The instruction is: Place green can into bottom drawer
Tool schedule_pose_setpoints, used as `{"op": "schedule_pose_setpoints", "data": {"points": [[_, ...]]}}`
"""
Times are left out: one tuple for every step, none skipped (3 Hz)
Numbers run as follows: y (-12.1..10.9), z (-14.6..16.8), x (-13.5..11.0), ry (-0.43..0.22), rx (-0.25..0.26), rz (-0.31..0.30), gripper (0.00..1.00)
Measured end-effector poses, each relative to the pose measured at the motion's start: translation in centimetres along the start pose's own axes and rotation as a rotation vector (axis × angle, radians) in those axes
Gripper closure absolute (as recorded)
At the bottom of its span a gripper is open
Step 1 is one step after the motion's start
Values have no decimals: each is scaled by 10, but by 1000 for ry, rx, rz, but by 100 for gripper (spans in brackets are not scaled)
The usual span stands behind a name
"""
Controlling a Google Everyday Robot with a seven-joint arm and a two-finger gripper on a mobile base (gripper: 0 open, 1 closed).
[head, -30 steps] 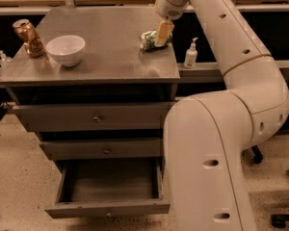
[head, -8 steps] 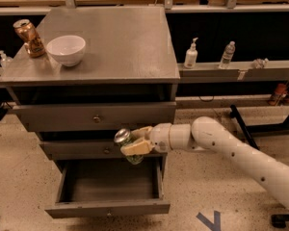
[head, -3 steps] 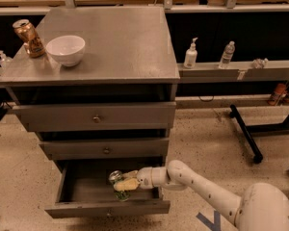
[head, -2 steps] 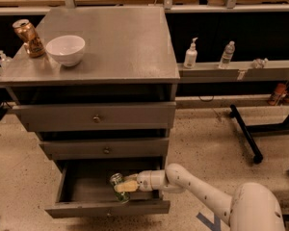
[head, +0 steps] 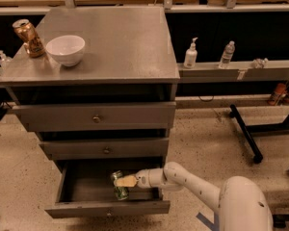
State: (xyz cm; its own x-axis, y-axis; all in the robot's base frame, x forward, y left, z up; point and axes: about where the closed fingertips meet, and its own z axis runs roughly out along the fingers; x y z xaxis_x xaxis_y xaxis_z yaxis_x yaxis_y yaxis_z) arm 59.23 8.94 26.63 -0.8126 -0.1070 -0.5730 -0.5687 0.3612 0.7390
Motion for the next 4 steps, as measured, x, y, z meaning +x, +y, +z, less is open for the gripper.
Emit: {"op": "schedule_pose_setpoints", "data": {"points": [[-13,8,-2,69,-7,112,100],[-36,11,1,92,-9,246,100],[-49,10,12,91,27,328,100],[-53,10,19,100,75,368,100]]}}
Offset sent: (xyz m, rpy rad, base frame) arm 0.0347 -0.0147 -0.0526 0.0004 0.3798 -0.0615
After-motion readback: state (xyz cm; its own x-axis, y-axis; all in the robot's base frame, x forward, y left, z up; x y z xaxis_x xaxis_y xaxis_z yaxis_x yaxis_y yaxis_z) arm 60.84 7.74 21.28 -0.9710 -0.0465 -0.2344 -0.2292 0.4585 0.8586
